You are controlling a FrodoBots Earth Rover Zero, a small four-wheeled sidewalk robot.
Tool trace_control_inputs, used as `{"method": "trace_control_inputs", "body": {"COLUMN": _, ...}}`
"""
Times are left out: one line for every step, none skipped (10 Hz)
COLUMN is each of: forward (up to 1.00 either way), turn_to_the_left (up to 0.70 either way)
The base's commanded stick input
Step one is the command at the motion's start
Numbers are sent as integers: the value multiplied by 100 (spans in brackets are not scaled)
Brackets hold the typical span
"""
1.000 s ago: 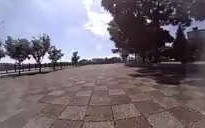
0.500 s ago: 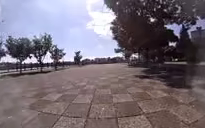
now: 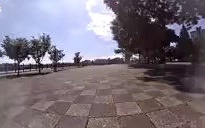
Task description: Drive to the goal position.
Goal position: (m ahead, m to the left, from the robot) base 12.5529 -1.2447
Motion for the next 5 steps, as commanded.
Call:
{"method": "trace_control_inputs", "body": {"forward": 70, "turn_to_the_left": -14}}
{"method": "trace_control_inputs", "body": {"forward": 70, "turn_to_the_left": -12}}
{"method": "trace_control_inputs", "body": {"forward": 70, "turn_to_the_left": 0}}
{"method": "trace_control_inputs", "body": {"forward": 70, "turn_to_the_left": 0}}
{"method": "trace_control_inputs", "body": {"forward": 70, "turn_to_the_left": 0}}
